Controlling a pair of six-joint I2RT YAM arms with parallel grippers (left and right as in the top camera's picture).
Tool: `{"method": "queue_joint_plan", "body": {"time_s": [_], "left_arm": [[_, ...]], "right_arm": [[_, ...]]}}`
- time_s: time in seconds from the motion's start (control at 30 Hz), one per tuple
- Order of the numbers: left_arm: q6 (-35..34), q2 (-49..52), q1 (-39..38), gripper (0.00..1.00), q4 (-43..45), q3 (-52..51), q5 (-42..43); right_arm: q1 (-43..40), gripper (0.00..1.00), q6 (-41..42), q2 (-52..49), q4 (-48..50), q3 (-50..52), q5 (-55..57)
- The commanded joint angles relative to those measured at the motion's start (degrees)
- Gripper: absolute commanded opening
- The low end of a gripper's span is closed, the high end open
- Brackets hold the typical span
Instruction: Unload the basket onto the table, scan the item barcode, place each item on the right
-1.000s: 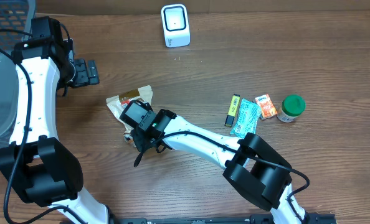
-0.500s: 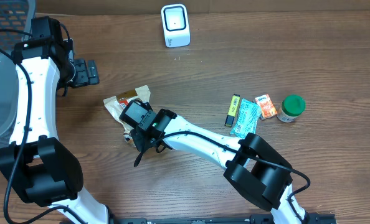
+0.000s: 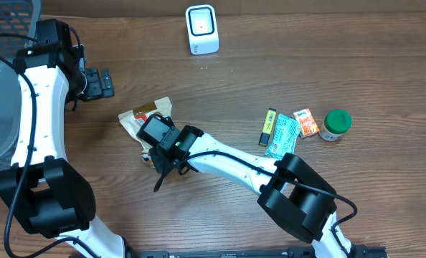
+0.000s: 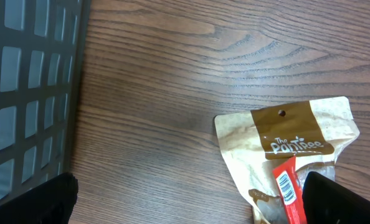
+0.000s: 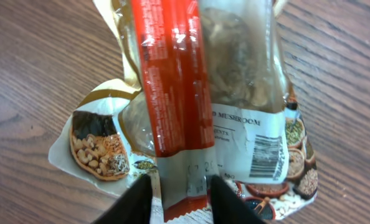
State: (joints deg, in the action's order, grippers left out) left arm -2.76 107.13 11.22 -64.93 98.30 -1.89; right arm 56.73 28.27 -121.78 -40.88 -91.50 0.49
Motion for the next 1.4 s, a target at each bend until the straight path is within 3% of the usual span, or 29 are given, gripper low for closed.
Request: {"method": "queue_joint_plan", "body": {"time_s": [0.0, 0.1, 0.6, 0.9, 1.03, 1.2, 1.37], "left_arm": [[0.87, -1.07, -0.42, 1.00, 0.04, 1.18, 0.42], [0.87, -1.07, -0.42, 1.00, 0.04, 1.18, 0.44], [0.87, -1.07, -0.42, 1.00, 0.04, 1.18, 0.44], [0.87, -1.07, -0.42, 1.00, 0.07, 1.18, 0.44], [0.87, -1.07, -0.42, 1.00, 0.04, 1.18, 0.42], [0.87, -1.07, -0.42, 1.00, 0.04, 1.18, 0.42], [0.87, -1.07, -0.42, 1.00, 0.04, 1.18, 0.44]], "right_arm": [[0.20, 0.39, -2.23, 2.49, 1.42, -1.46, 0.96], [0.20, 0.40, -6.16, 2.49, 3.15, -1.46, 1.38], [-2.75, 0.45, -5.81, 4.07, 2.58, -1.64, -2.73], [-5.09, 0.45, -5.25, 4.04, 1.55, -1.60, -15.32], [-4.11, 0.45, -4.31, 4.00, 1.55, -1.51, -13.55], [-3.37, 0.49, -4.35, 2.49, 2.14, -1.46, -2.67], [-3.50, 0.49, -4.33, 1.75, 2.64, -1.46, -1.25]]}}
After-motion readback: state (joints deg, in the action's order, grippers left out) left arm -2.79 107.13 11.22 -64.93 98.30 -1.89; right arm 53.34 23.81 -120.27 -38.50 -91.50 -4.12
